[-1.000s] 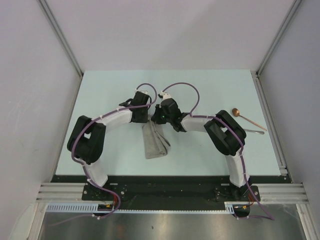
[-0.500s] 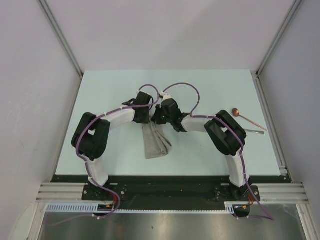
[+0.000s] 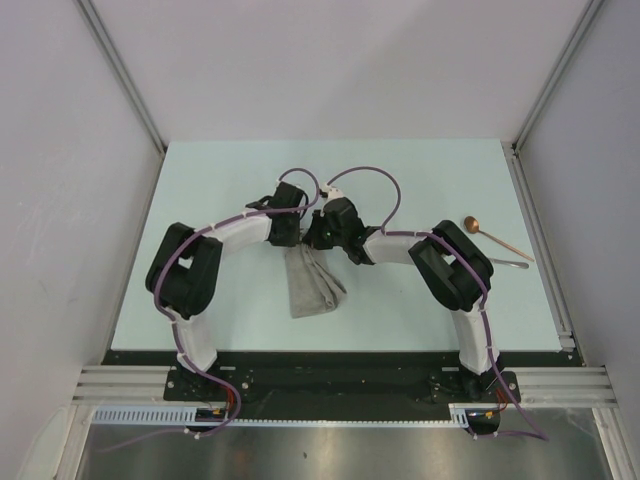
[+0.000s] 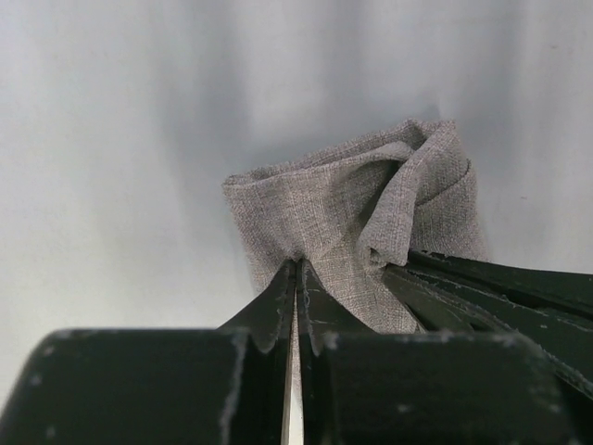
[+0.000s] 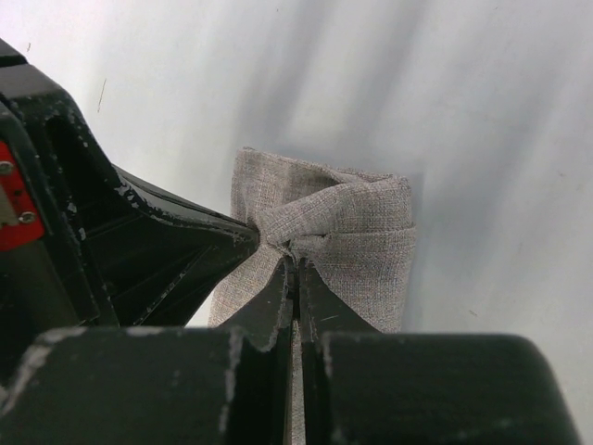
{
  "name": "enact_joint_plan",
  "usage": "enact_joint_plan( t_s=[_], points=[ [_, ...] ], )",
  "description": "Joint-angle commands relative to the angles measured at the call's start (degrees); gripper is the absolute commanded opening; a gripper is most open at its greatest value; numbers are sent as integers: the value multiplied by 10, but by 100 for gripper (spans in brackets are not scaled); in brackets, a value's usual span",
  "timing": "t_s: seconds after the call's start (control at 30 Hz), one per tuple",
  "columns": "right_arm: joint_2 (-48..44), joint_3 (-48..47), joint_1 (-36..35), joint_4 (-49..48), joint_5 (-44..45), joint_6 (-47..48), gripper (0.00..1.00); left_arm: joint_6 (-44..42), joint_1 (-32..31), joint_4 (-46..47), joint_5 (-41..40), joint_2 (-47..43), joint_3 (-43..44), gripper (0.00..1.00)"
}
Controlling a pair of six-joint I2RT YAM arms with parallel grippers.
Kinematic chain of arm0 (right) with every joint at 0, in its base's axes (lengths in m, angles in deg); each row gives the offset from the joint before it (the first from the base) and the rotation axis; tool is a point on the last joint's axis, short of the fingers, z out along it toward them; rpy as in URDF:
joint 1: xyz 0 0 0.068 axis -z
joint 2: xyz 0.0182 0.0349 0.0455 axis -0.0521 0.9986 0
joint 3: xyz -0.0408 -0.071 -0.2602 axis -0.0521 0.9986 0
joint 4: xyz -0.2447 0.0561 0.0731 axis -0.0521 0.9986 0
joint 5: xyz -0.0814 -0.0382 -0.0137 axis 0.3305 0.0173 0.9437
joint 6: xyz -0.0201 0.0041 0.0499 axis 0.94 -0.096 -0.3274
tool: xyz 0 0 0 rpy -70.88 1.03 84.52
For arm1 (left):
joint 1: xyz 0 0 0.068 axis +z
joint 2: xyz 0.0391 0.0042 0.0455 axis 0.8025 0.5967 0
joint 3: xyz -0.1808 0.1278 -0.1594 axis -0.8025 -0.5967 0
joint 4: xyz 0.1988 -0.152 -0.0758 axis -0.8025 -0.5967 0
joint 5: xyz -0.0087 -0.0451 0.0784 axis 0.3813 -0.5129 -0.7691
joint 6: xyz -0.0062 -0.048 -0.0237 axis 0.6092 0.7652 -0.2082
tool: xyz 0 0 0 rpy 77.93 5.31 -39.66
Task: Fold the napkin into a case and place the utensils inside
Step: Grasp the top corner of the smaller rectangle folded napkin from the folded napkin.
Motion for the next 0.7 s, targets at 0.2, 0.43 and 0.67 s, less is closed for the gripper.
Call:
enact_joint_plan(
  t_s=[0.2, 0.43, 0.67],
  points=[
    [-37, 11, 1, -16, -15, 4, 0, 14, 9, 21, 14, -25, 4, 0],
    [-27, 14, -3, -15, -29, 6, 0, 45, 27, 47, 44, -51, -25, 0],
    [-16, 4, -14, -13, -36, 2, 0, 56, 29, 80, 51, -77, -49, 0]
  ],
)
